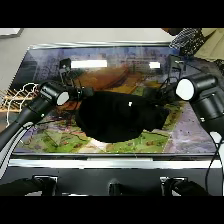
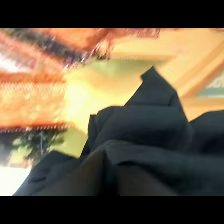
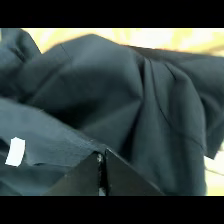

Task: Fold the clothes and pants, and hang the long-sleeved shirts on hangers.

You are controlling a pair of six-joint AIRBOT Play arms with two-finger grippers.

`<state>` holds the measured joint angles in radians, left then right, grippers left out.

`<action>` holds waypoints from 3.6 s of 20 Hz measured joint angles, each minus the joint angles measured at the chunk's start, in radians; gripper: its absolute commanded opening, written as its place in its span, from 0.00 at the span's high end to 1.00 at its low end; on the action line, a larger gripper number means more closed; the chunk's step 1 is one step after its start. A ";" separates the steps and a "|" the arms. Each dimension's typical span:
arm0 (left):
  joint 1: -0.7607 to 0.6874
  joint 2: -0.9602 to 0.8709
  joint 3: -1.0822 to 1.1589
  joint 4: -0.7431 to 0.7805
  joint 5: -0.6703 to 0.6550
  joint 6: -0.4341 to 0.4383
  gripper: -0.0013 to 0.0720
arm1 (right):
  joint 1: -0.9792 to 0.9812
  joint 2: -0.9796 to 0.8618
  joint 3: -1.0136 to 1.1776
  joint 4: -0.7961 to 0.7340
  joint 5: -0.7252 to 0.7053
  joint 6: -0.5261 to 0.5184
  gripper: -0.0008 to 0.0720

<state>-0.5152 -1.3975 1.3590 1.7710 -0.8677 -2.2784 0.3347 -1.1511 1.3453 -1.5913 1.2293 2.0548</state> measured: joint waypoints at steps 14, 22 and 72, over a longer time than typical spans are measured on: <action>0.483 0.220 -0.036 -0.010 -0.234 0.256 0.24 | 0.000 -0.021 -0.003 0.060 -0.105 -0.065 0.93; 0.753 0.272 -0.220 -0.017 -0.285 0.535 0.24 | 0.000 -0.021 -0.003 0.063 -0.111 -0.079 0.93; 1.063 0.154 -0.647 -0.307 -0.002 1.296 0.94 | 0.000 -0.021 -0.003 0.061 -0.103 -0.074 0.93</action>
<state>0.5480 -1.2430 0.7124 1.4639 -0.8700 -0.9825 0.3347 -1.1725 1.3422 -1.5307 1.1267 1.9804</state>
